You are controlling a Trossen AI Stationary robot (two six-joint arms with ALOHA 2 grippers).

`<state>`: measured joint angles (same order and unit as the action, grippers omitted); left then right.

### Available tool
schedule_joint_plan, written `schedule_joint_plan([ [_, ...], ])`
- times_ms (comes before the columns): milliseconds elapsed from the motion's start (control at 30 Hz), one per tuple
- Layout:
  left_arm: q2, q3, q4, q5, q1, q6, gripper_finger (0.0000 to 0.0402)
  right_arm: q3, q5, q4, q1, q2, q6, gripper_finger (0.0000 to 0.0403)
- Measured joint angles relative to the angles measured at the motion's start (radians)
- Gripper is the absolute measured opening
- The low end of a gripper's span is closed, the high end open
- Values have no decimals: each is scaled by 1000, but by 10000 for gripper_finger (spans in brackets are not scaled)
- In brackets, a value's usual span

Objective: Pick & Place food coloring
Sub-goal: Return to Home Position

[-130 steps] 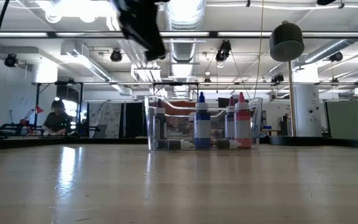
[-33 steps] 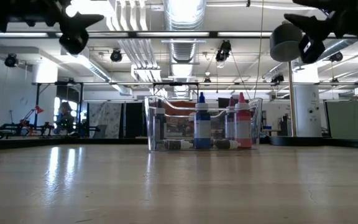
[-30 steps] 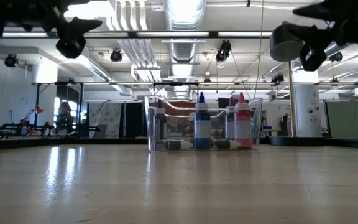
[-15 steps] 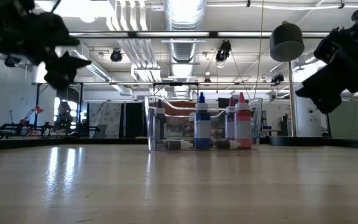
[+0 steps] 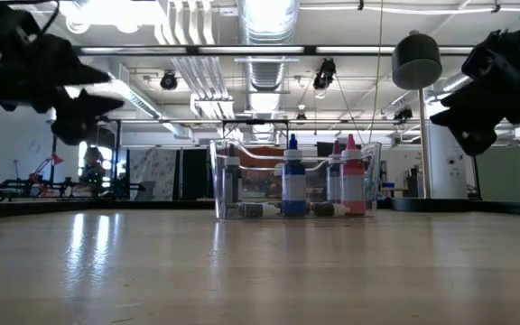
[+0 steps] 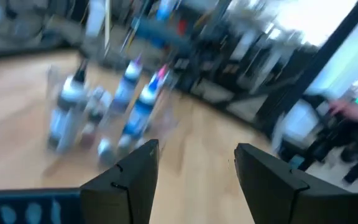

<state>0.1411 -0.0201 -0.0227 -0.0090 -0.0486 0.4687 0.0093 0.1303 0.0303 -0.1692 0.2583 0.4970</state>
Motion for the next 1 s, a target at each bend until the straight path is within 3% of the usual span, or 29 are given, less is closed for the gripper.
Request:
schedule_joint_plan([
  [133,-131,10,2,2,-2,-1,186,0,0,0,4,-71,0,129],
  [567,-141,12,-9,0,-10,-1,186,0,0,0,304,-233,0,130],
  [1000,-141,13,0,0,-9,-1,186,0,0,0,318,-258,0,126],
])
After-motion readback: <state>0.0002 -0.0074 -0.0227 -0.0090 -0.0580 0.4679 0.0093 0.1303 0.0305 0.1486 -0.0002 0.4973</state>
